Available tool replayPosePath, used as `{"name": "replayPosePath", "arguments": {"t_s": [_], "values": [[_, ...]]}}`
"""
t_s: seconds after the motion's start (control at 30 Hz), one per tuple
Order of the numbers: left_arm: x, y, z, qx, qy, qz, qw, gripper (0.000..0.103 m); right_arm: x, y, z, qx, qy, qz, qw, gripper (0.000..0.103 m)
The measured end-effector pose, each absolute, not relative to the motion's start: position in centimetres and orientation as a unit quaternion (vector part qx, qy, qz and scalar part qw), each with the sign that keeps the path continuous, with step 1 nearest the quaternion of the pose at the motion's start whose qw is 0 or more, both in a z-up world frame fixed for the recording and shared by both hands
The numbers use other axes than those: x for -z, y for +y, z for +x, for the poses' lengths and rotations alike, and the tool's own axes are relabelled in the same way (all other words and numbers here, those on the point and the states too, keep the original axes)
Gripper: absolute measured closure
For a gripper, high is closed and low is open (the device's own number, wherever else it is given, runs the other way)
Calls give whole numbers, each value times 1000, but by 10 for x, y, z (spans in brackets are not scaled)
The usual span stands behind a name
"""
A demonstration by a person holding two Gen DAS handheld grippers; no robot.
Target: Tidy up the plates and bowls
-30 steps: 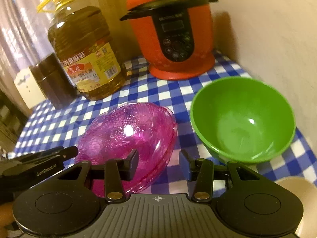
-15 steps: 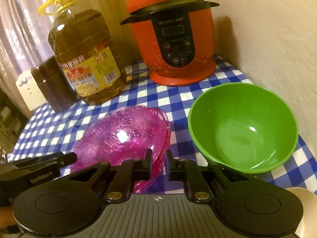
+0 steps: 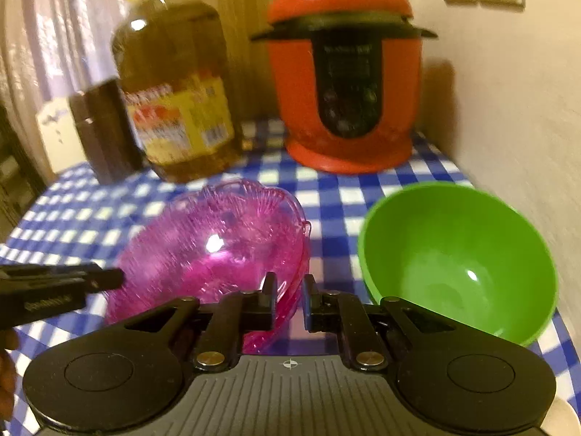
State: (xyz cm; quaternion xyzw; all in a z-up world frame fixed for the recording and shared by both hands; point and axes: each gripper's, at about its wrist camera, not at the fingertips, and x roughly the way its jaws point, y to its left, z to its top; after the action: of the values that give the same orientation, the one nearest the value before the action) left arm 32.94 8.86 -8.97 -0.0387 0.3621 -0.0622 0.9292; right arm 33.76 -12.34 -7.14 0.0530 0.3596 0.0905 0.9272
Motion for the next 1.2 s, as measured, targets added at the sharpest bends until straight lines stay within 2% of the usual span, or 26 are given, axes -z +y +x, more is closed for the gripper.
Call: {"name": "replayPosePath", "arguments": {"t_s": [0.17,0.37,0.53,0.6,0.73,0.8,0.97,1.2], "values": [[89,90,330,60,361,-45,929,74,67,-126,334,-92,363,64,925,78],[85,91,330,57,353,-50,933,74,63,-141,332,-90,368,132,916,78],[85,91,330,56,352,-53,933,74,70,-144,337,-87,382,151,907,80],[85,91,330,56,352,-53,933,74,70,-143,338,-91,383,152,906,86],[84,92,329,56,349,-55,934,74,66,-144,335,-91,379,160,907,87],[83,92,329,55,349,-56,934,74,66,-146,335,-88,381,167,905,92],[83,92,329,56,348,-55,934,74,72,-146,337,-92,398,182,894,92],[84,90,329,62,348,-56,934,74,65,-142,334,-85,374,142,913,92]]}}
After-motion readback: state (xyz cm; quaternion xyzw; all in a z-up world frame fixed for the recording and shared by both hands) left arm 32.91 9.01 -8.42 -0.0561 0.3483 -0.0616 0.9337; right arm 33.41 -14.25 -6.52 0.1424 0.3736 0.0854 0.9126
